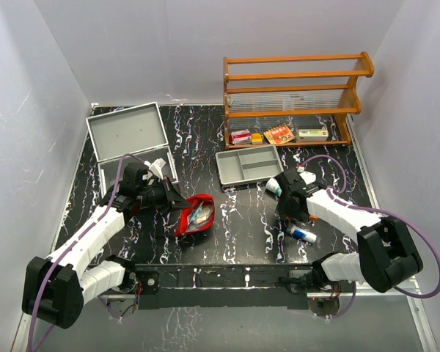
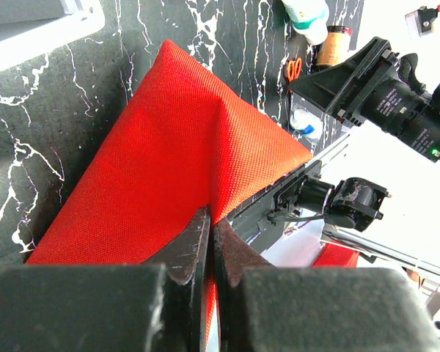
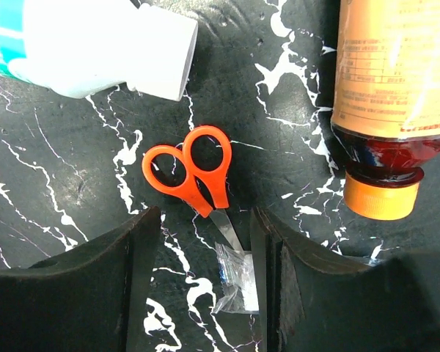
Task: Organize the medicine kit
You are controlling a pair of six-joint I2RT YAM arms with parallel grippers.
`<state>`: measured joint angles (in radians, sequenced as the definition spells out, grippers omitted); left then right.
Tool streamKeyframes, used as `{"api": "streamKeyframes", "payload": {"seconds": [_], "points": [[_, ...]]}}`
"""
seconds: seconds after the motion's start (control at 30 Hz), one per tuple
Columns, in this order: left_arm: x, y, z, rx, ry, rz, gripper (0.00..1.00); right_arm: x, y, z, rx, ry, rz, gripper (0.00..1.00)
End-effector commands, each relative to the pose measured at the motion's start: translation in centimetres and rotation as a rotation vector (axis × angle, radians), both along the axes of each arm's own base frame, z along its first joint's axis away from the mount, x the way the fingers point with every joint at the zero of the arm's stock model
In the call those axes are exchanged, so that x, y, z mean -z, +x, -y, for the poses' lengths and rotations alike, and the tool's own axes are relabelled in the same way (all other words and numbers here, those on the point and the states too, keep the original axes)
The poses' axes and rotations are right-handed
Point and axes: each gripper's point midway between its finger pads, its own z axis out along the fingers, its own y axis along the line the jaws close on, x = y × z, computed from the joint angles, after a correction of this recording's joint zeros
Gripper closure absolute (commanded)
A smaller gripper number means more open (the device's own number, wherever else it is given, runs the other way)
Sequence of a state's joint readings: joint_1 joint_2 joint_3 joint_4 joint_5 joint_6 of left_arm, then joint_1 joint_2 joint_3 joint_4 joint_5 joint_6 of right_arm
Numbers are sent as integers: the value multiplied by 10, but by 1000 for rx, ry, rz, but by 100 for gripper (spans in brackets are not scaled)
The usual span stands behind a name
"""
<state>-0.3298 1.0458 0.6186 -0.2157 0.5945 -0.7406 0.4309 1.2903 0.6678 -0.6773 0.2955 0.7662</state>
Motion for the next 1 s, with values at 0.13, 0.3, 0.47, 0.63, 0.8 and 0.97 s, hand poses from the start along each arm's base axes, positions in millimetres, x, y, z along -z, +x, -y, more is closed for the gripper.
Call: {"api": "streamKeyframes", "payload": {"seconds": [0.13,0.3,0.47,0.63,0.8,0.97], "points": [[-10,-3,4,29,-29,23,100,10,5,-16,-85,48,-30,55],[-14,-4,2,26,-20,23,100,15,3,-20,-110,42,-59,70],[-20,-11,-5,45,34,40,100,14,3,-25,-115,58,-48,83],[-24,-14,-2,57,9,35,100,8,7,-31,-118,94,-13,93],[-27,-16,4,62,-45,19,100,-2,11,-46,-120,177,35,98],[-30,-12,7,55,-62,20,100,-10,15,-36,-80,116,62,83]]}}
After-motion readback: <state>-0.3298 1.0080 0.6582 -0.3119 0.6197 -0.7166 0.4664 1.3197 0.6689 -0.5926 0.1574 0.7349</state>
